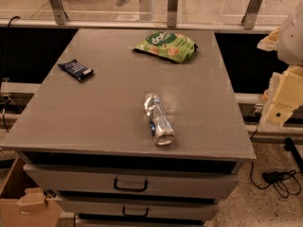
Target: Pick green rice chip bag
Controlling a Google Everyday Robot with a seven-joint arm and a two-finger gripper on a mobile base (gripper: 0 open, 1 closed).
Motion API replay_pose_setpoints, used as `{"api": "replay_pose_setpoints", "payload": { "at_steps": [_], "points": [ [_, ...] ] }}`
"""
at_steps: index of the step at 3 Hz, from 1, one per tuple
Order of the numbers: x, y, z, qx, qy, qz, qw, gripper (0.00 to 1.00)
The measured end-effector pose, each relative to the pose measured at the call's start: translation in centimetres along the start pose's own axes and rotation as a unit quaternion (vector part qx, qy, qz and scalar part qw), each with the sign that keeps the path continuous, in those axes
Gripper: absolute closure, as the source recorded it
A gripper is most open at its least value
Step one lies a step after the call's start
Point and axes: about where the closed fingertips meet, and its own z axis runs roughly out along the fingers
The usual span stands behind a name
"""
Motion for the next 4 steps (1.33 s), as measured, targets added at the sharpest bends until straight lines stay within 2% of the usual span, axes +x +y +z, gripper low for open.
{"api": "replay_pose_setpoints", "payload": {
  "at_steps": [1, 2, 3, 4],
  "points": [
    [-0.2, -0.6, 0.2, 0.004, -0.007, -0.001, 1.0000, 0.00],
    [-0.5, -6.6, 4.2, 0.015, -0.046, -0.003, 0.9988, 0.00],
    [-1.7, -12.9, 7.4, 0.041, -0.083, -0.005, 0.9957, 0.00],
    [-4.3, -19.3, 10.5, 0.066, -0.132, 0.010, 0.9890, 0.00]
  ]
}}
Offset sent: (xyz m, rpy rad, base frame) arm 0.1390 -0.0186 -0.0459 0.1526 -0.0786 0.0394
